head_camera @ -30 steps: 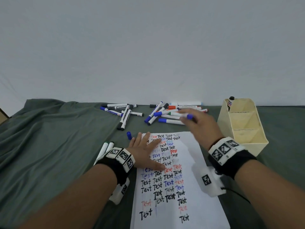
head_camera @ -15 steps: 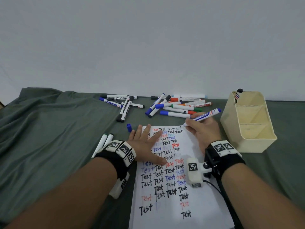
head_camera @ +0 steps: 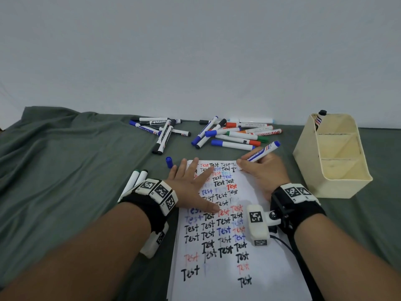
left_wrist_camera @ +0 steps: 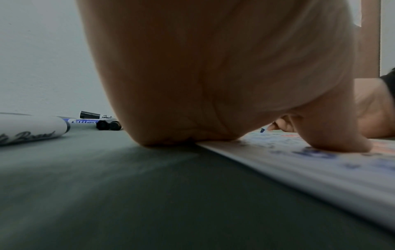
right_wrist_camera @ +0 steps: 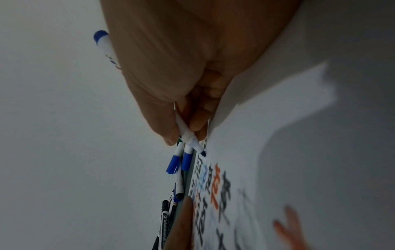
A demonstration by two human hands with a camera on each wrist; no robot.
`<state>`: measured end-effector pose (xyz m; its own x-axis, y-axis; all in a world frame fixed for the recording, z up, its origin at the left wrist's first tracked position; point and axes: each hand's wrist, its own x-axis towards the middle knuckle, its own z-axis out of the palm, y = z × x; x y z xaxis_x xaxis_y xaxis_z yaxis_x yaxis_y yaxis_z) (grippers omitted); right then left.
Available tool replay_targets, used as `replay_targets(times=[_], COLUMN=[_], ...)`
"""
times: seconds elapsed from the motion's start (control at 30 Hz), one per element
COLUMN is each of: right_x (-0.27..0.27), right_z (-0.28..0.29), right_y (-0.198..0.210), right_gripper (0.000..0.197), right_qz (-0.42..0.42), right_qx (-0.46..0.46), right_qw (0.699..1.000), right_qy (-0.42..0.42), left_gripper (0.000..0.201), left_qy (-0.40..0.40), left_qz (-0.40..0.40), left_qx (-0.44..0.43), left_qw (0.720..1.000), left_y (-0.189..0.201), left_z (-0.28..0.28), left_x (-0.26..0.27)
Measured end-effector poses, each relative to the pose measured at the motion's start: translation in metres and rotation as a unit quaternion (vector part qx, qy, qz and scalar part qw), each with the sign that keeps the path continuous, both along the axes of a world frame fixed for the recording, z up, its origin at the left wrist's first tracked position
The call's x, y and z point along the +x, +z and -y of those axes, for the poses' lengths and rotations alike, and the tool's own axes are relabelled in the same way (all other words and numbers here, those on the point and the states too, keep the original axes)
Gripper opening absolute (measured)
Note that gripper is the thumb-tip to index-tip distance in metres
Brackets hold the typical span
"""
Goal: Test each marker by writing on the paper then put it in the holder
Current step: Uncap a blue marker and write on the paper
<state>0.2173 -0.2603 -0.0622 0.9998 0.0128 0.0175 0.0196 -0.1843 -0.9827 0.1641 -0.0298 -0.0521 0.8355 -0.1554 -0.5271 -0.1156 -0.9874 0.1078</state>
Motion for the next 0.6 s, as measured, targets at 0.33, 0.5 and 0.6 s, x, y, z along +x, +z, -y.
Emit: replay_targets(times=[0.33, 0.5, 0.6], right_x=[0.0006, -0.0002, 0.0016], right_z=[0.0015, -0.0019, -0.0036], right_y=[-0.0012, -0.0008, -0.0017], right_gripper=[0.011, 0.016, 0.014], right_qz=[0.005, 0.011, 0.015], right_qx=[0.008, -0.008, -0.037], right_qw=[1.0, 1.0, 0.999], right_qy=[-0.011, 0.011, 0.009], left_gripper=[0.126, 0.126, 0.126], left_qy=[0.0, 0.002, 0.002], left_qz=[-0.003, -0.004, -0.006], left_qx=[0.003, 0.002, 0.002], left_qw=[1.0, 1.0, 1.0], left_y=[0.0017, 0.0006, 0.0006], left_z=[0.0006, 0.0006, 0.0003], left_x=[-0.0001, 0.0012, 0.0012])
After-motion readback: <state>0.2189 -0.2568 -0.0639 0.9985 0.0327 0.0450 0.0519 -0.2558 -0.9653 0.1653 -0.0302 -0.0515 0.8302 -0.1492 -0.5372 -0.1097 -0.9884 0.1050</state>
